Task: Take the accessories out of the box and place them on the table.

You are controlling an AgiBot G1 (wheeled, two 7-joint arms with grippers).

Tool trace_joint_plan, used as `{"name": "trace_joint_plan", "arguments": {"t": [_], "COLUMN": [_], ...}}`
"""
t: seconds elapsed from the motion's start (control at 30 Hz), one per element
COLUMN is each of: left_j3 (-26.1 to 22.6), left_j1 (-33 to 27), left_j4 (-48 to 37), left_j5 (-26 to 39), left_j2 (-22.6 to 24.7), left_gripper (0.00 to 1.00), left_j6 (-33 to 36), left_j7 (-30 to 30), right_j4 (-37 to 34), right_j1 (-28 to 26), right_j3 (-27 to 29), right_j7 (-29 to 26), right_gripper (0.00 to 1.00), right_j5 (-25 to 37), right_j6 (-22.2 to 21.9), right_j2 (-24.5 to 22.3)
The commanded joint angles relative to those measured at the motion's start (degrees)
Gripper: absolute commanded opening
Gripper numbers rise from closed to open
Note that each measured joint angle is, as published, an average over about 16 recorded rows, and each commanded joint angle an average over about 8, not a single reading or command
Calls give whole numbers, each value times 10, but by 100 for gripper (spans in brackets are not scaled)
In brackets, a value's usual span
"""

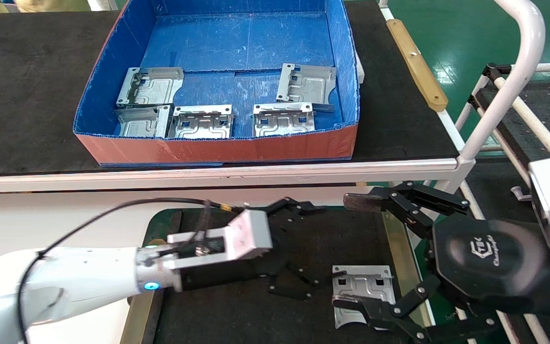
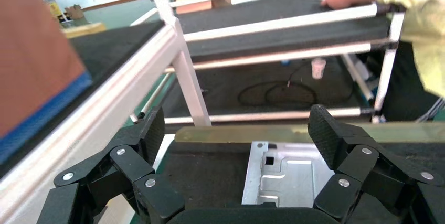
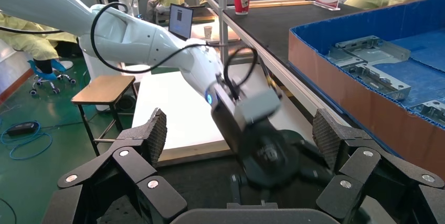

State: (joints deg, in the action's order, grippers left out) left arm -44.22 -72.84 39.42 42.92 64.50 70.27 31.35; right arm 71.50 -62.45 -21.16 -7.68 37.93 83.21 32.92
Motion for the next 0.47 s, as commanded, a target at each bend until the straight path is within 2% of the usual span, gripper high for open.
{"name": "trace_joint_plan", "arguments": {"t": [0.03, 0.47], "left_j3": [14, 94], "left_j1": [6, 37], "left_j4": [17, 113], "left_j5": [-1, -4], "left_j2": [-15, -98], "left_gripper": [100, 100], "left_j6": [8, 51], "left_j7": [-21, -140], "right_j4": [0, 0], "right_j1": [0, 0], "right_j3": [0, 0], "right_j7": [0, 0], "right_gripper": [100, 100], "right_j5": [0, 0], "right_j6": [0, 0], "right_j2": [0, 0]}}
